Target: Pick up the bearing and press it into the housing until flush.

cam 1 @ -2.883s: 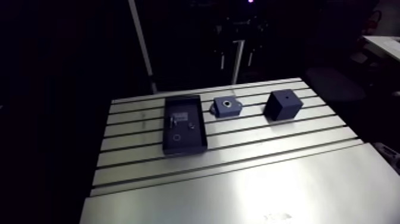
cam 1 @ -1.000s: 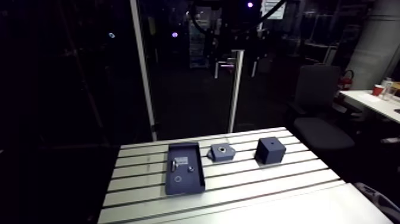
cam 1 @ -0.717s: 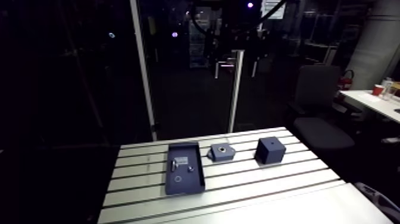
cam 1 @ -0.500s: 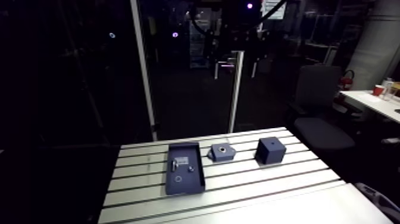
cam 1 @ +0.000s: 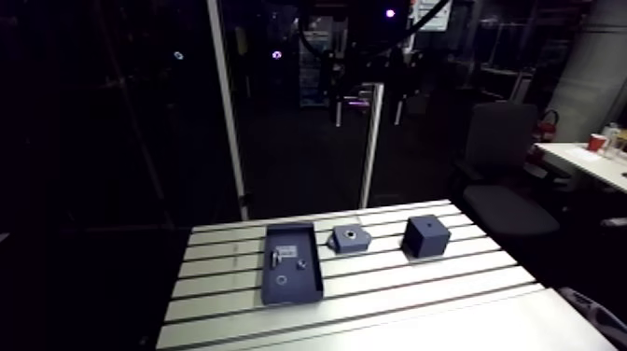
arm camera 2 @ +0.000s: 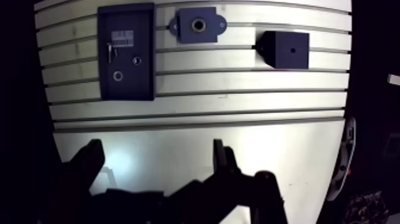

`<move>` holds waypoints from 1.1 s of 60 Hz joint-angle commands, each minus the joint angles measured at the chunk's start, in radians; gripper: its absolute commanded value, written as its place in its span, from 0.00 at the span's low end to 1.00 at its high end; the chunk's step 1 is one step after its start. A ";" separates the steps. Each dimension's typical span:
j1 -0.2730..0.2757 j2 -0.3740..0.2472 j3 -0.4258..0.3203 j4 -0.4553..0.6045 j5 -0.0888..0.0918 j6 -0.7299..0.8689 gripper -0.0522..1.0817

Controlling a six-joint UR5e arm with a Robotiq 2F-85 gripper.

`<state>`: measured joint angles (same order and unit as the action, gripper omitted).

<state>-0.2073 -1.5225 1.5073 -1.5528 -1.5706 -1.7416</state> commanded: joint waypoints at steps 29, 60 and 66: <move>0.046 0.015 0.001 -0.020 -0.009 0.014 0.05; 0.046 0.023 -0.014 -0.020 -0.009 0.014 0.05; 0.046 0.023 -0.012 -0.020 -0.007 0.014 0.05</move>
